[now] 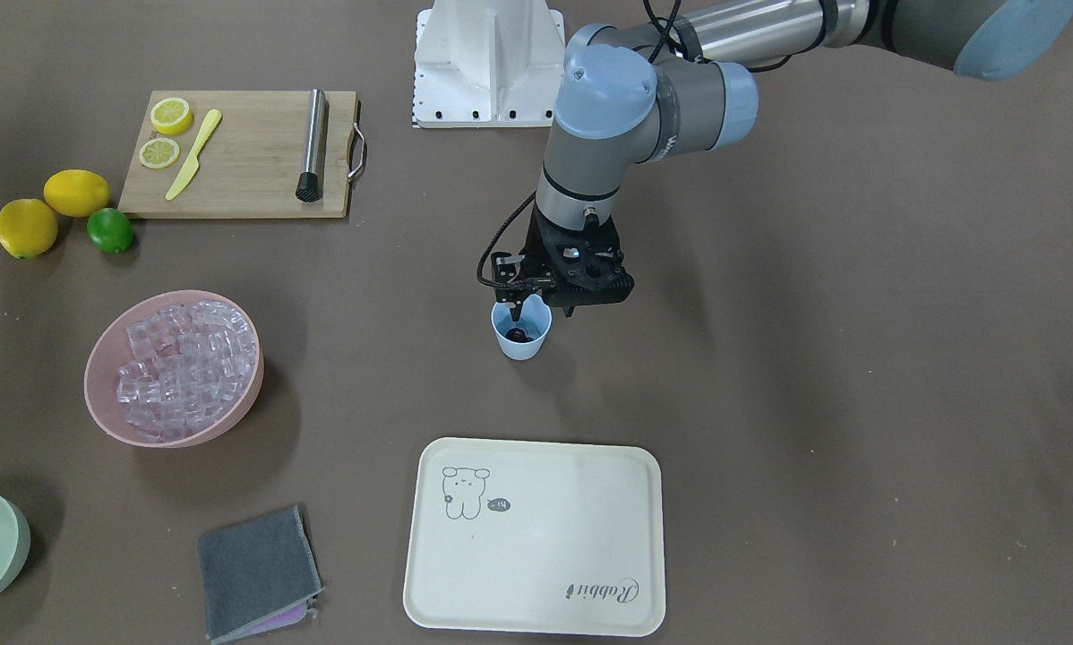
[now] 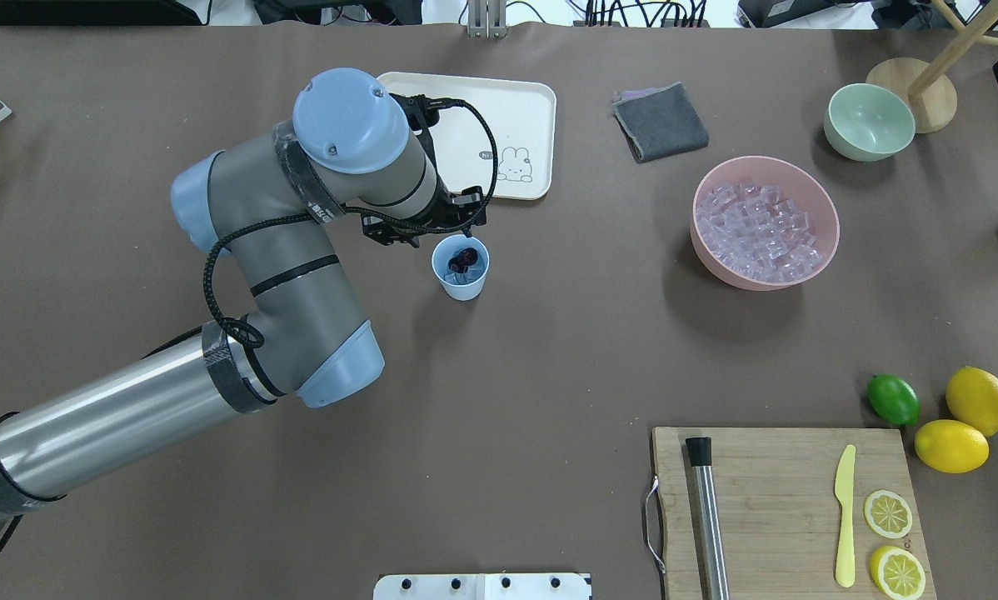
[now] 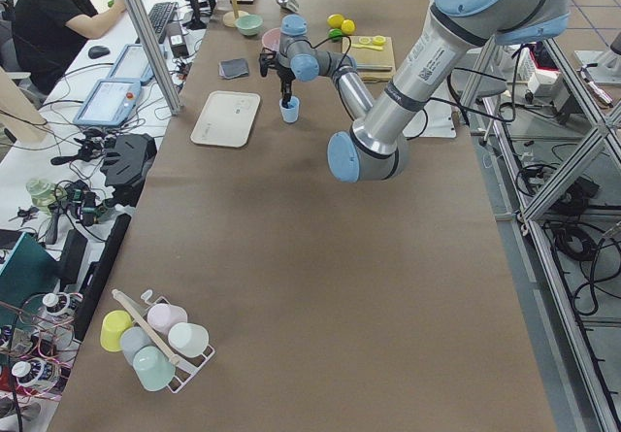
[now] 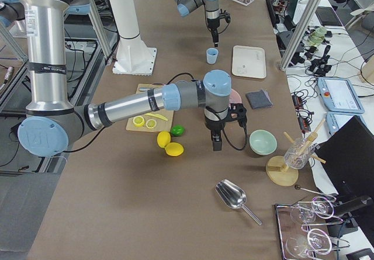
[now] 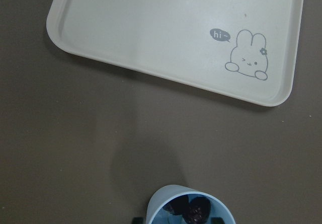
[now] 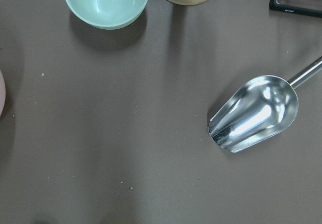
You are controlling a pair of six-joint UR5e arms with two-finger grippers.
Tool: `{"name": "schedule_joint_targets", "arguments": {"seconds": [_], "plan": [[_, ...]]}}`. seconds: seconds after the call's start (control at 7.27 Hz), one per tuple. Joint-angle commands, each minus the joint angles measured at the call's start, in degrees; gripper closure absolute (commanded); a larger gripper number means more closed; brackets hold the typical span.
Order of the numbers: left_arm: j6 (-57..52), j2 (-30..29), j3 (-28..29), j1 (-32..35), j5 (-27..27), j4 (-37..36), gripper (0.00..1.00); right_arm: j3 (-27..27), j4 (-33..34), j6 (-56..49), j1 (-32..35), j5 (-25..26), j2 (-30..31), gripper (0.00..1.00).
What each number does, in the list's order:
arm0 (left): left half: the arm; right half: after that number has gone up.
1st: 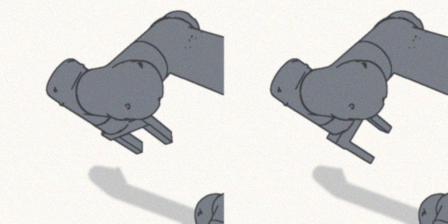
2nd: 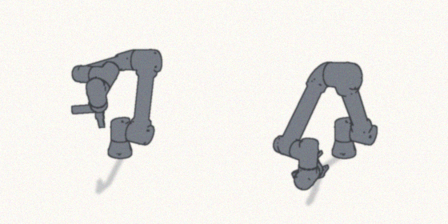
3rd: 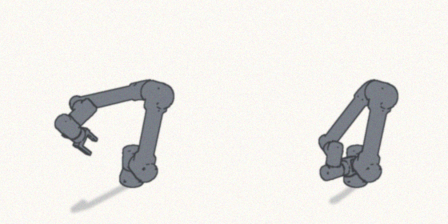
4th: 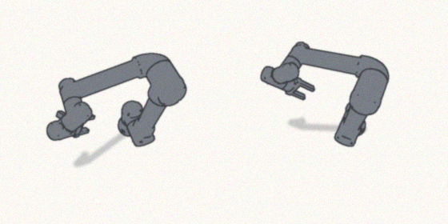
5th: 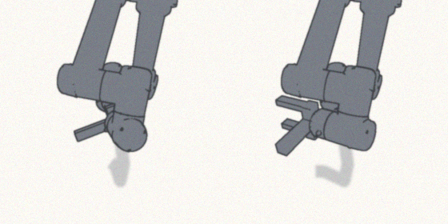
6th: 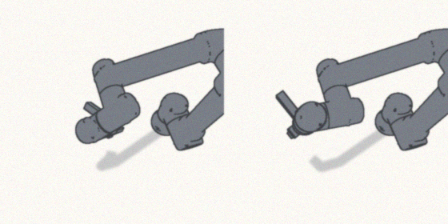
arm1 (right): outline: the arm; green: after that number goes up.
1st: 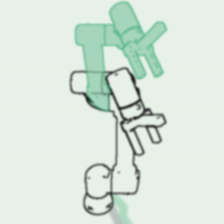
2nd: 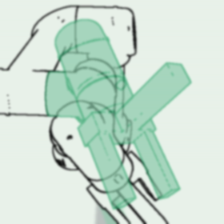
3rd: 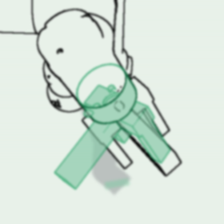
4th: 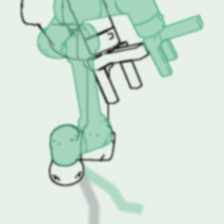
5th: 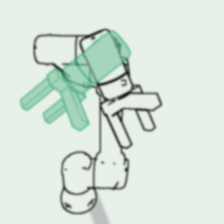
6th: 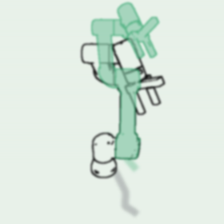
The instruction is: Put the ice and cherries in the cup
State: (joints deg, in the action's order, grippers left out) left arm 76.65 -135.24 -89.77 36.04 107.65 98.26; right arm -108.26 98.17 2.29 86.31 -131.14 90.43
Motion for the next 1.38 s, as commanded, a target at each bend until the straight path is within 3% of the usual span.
{"name": "schedule_joint_targets", "arguments": {"seconds": [0.0, 0.28, 0.55, 0.69, 0.83, 1.1, 1.24], "plan": [[-0.7, 6.7, -5.21, 4.0, 2.11, 0.0, 0.02, 0.06, 0.0, 0.0, 0.0, 0.01, -0.17, 0.0], [-14.34, 14.97, -6.38, 17.23, 15.96, 0.0, 0.02, -0.02, 0.0, 0.0, 0.0, -0.08, 0.01, 0.0], [-35.05, 23.32, -4.72, 30.42, 22.57, -0.09, 0.02, -0.03, 0.0, 0.0, 0.0, -0.08, 0.01, 0.0], [-43.86, 26.23, -2.19, 36.93, 28.52, 0.0, 0.02, 0.06, 0.0, 0.0, 0.0, -0.08, -0.17, 0.0], [-52.39, 29.48, -1.03, 42.56, 31.37, 0.0, 0.02, -0.02, 0.0, 0.0, 0.0, -0.08, -0.17, 0.0], [-66.63, 36.94, -0.32, 49.7, 31.83, 0.0, 0.02, -0.11, 0.0, 0.0, 0.0, -0.08, -0.17, 0.0], [-68.19, 39.5, -0.75, 51.04, 32.01, 0.09, 0.02, -0.03, 0.0, 0.0, 0.0, -0.08, -0.25, 0.0]]}}
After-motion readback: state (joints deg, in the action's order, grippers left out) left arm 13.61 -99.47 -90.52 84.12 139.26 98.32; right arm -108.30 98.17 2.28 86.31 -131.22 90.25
